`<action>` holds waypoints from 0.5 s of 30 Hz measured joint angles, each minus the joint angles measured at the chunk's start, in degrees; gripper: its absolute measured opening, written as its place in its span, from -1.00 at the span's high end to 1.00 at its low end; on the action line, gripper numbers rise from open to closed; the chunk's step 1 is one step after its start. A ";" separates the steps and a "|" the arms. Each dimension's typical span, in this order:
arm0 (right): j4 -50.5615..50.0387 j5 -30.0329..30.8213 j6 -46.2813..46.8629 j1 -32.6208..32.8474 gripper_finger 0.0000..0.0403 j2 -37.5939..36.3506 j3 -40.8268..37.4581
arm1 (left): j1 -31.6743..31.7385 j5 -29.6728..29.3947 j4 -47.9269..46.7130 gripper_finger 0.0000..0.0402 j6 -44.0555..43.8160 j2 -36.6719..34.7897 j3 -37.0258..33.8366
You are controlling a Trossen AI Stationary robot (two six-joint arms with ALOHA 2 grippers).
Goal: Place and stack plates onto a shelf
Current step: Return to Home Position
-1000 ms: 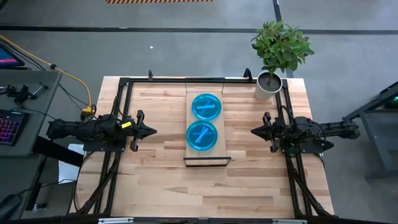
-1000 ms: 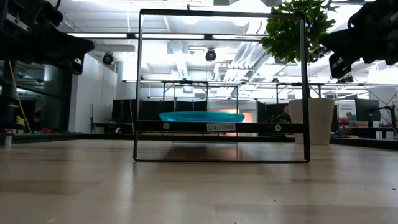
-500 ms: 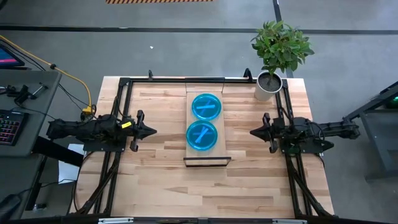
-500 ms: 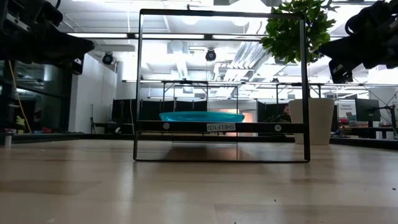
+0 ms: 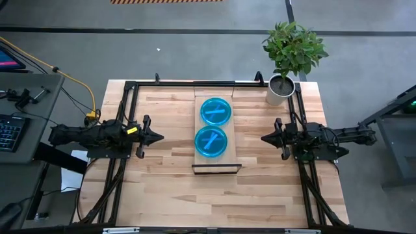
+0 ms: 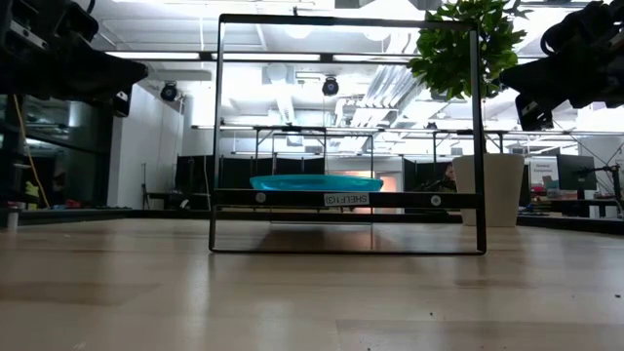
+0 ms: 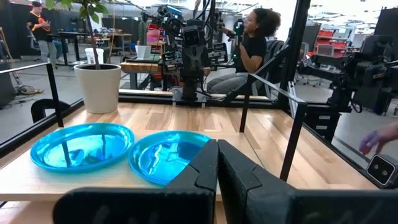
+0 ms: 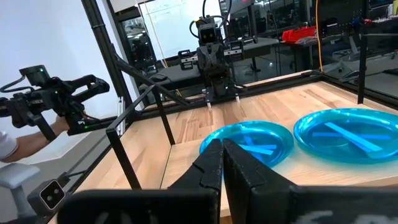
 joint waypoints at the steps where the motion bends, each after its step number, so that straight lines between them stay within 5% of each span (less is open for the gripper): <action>1: 0.00 0.00 0.00 0.00 1.00 0.00 0.00 | 0.00 0.00 0.00 1.00 0.00 0.00 0.00; 15: 0.02 0.00 0.00 0.00 1.00 0.02 0.00 | -0.11 0.09 0.10 1.00 0.00 0.96 -0.02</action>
